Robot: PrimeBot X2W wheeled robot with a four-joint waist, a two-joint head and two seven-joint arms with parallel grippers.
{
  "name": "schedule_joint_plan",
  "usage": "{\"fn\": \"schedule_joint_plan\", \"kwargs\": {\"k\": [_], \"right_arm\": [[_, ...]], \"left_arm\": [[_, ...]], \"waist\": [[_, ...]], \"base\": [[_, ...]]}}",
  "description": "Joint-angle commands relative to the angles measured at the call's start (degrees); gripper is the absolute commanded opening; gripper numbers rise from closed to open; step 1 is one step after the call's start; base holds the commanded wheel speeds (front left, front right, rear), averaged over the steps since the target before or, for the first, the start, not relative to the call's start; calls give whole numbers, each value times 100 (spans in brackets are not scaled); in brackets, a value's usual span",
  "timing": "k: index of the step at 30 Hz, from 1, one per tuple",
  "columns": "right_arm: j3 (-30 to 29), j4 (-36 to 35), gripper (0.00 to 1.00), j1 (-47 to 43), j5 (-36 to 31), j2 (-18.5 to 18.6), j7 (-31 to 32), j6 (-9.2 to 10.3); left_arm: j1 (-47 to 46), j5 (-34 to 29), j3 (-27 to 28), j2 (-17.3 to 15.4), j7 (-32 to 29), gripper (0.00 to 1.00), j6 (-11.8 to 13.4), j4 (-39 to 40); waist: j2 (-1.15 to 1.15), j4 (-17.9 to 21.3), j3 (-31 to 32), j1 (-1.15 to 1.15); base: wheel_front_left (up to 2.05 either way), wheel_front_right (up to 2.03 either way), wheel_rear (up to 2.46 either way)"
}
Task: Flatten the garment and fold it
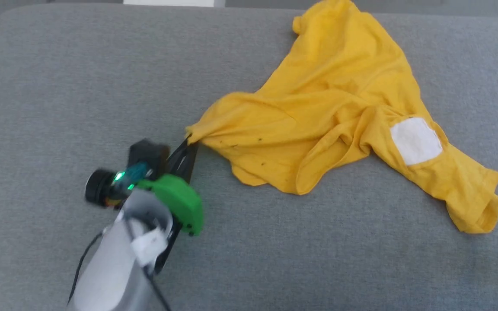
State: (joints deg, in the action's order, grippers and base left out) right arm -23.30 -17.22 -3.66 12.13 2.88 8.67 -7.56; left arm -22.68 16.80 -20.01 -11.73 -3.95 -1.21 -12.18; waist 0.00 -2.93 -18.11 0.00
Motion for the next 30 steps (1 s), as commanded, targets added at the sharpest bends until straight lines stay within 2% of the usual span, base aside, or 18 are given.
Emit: {"fn": "schedule_joint_plan", "kwargs": {"k": [1,7,8,9,10,11,14,17,22,24,26,28,30], "right_arm": [[18,7,100,13,14,0,43,8],[65,49,100,-112,73,0,125,8],[61,58,100,-137,81,0,140,8],[47,67,100,-157,90,0,147,8],[38,79,100,-181,98,0,160,8],[41,85,100,-200,99,0,176,8],[93,98,100,-232,78,0,234,8],[126,95,100,-223,57,0,280,8],[146,69,100,-252,37,-1,353,8],[149,42,100,-273,35,-1,374,8],[151,10,100,-282,32,-1,387,8],[170,-16,100,-278,27,-1,393,8],[208,-43,100,-254,23,-1,399,8]], "left_arm": [[353,118,132,-73,-15,0,124,268],[2197,701,606,-290,-571,0,641,1784],[2547,837,619,-308,-696,5,662,1989],[2793,959,608,-295,-762,20,651,2109],[3045,1040,580,-302,-837,46,653,2190],[3200,1051,543,-319,-894,100,666,2196],[3373,929,435,-324,-899,100,742,2027],[3256,915,380,-194,-784,100,765,1881],[3044,1438,584,-22,-619,100,541,2235],[2941,1594,721,-95,-636,100,452,2506],[2752,1532,885,-221,-643,100,507,2662],[2486,1176,943,-442,-665,100,610,2601],[2190,974,841,-520,-719,100,589,2417]], "waist": [[0,-152,155,0],[0,-302,272,0],[0,-328,280,0],[0,-358,289,0],[0,-390,296,0],[0,-419,296,0],[0,-488,320,0],[0,-532,370,0],[0,-554,469,0],[0,-551,477,0],[0,-544,457,0],[0,-522,417,0],[0,-486,351,0]], "base": [[0,0,0],[0,0,0],[0,0,0],[0,0,0],[0,0,0],[0,0,0],[0,0,0],[0,0,0],[0,0,0],[0,0,0],[0,0,0],[0,0,0],[0,0,0]]}}
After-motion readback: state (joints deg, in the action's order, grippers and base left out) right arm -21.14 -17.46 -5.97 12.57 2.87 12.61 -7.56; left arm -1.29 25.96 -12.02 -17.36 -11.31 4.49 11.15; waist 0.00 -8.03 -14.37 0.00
